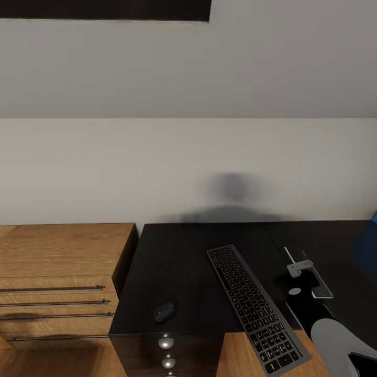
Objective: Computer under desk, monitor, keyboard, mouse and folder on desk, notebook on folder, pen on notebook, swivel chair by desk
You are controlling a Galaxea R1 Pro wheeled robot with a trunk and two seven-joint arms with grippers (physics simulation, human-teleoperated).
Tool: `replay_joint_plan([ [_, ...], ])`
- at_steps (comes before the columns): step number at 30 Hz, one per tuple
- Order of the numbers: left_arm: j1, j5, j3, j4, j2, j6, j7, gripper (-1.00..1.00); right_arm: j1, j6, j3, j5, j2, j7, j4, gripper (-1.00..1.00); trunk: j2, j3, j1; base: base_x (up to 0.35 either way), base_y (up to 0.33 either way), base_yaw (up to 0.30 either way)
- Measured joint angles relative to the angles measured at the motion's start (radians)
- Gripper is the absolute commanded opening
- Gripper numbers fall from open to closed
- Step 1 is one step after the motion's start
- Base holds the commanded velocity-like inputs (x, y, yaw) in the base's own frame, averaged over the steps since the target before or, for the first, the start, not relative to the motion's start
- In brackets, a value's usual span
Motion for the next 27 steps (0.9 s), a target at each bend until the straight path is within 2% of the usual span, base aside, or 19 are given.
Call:
replay_joint_plan([
  [27, 0.0, -0.001, 0.0, 0.0, 0.0, -0.001, 0.0, 1.0, 0.0, 0.001, 0.0, 0.0, 0.001, 0.0, 0.002, -1.0, 0.0, 0.0, 0.0, 0.0, 0.014, 0.0],
])
